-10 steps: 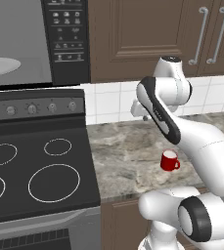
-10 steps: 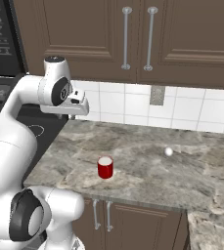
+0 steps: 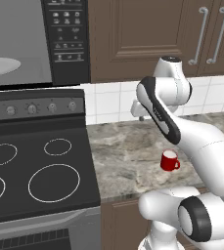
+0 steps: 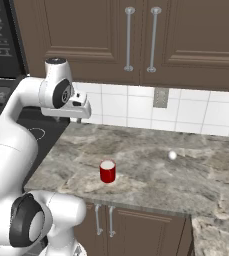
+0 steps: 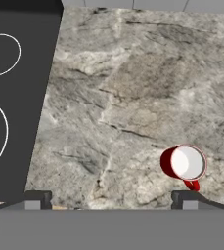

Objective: Pick the mug from the counter and place it inside the microwave. Then close the microwave.

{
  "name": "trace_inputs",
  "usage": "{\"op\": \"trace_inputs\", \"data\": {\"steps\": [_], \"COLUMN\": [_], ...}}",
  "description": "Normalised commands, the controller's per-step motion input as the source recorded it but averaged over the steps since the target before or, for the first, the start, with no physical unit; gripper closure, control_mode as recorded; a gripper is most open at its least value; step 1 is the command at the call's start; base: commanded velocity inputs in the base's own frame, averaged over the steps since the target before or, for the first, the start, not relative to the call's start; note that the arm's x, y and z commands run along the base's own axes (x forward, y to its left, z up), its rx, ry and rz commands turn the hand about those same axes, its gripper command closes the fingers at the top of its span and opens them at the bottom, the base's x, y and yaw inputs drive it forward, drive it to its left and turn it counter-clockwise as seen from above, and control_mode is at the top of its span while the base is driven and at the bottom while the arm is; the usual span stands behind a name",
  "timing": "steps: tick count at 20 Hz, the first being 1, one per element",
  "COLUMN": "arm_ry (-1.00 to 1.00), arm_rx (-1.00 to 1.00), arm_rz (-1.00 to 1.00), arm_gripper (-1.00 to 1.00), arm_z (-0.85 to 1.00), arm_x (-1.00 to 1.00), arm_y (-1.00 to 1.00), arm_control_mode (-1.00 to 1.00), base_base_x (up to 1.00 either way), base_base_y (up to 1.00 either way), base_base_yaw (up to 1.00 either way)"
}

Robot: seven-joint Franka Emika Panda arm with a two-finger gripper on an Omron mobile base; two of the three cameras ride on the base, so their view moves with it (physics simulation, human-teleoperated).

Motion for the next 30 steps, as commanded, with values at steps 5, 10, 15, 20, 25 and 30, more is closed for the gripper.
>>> {"op": "trace_inputs", "data": {"steps": [5,10,15,20,25,30], "arm_ry": [0.01,0.01,0.01,0.06,0.11,0.08], "arm_rx": [0.0,0.0,0.0,0.0,0.0,-0.01], "arm_rz": [0.0,0.0,0.0,0.01,0.02,0.06], "arm_gripper": [-1.0,-1.0,-1.0,-1.0,-1.0,-1.0], "arm_z": [-0.05,-0.05,-0.1,-0.18,-0.36,-0.32], "arm_x": [-0.02,-0.04,-0.11,-0.19,-0.21,-0.06], "arm_y": [-0.27,-0.76,-0.41,-0.24,-0.01,-0.05], "arm_control_mode": [-1.0,-1.0,-1.0,-1.0,-1.0,-1.0], "base_base_x": [0.0,0.0,0.0,0.0,0.0,0.0], "base_base_y": [0.0,0.0,0.0,0.0,0.0,0.0], "base_base_yaw": [0.0,0.0,0.0,0.0,0.0,0.0]}}
